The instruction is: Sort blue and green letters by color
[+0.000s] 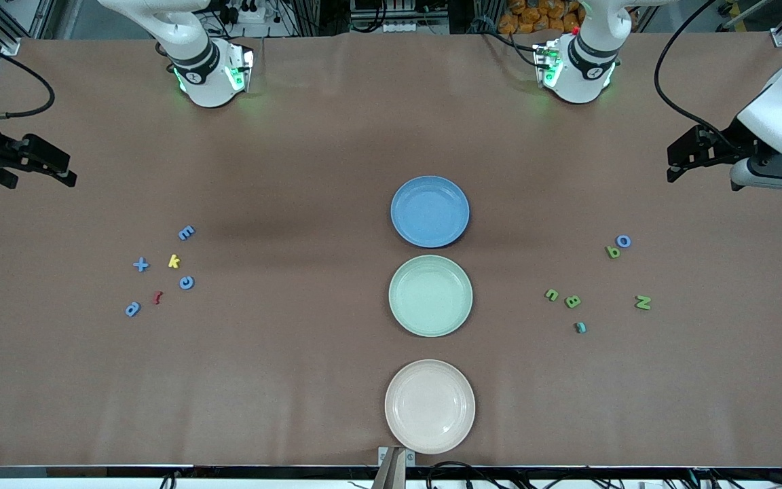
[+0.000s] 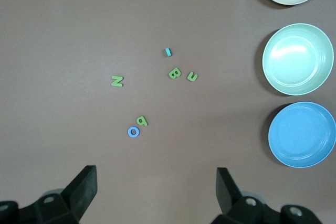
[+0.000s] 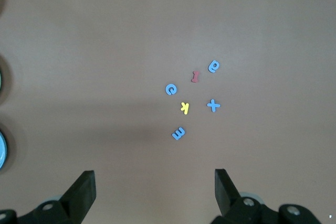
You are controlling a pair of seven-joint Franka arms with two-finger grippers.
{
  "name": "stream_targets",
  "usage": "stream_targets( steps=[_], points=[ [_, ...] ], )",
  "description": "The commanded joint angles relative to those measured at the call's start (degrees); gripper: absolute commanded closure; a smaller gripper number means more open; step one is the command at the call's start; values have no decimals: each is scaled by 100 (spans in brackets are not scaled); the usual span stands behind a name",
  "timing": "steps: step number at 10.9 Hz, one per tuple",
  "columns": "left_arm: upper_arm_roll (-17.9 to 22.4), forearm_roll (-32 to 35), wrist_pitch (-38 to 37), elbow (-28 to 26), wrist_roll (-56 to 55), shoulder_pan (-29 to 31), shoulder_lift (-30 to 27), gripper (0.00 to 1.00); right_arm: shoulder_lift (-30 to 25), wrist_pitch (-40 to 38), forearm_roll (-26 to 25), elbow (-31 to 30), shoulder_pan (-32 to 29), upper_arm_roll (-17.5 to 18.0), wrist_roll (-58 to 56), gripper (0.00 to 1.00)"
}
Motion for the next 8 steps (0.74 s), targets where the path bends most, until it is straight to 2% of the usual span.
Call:
stream_targets(
  steps=[1,6,8],
  points=[
    [-21,129,-57,4,-62,4,-21,0,-152,-58,47,-35,-93,101,6,0],
    [-21,76,-57,48,-97,-5,23,0,-143,-66,29,-79,-110,57,-187,0],
    [-21,67,-57,13,-149,-5,162,0,-117,-49,21,-367,-215,-21,-187,0]
  ],
)
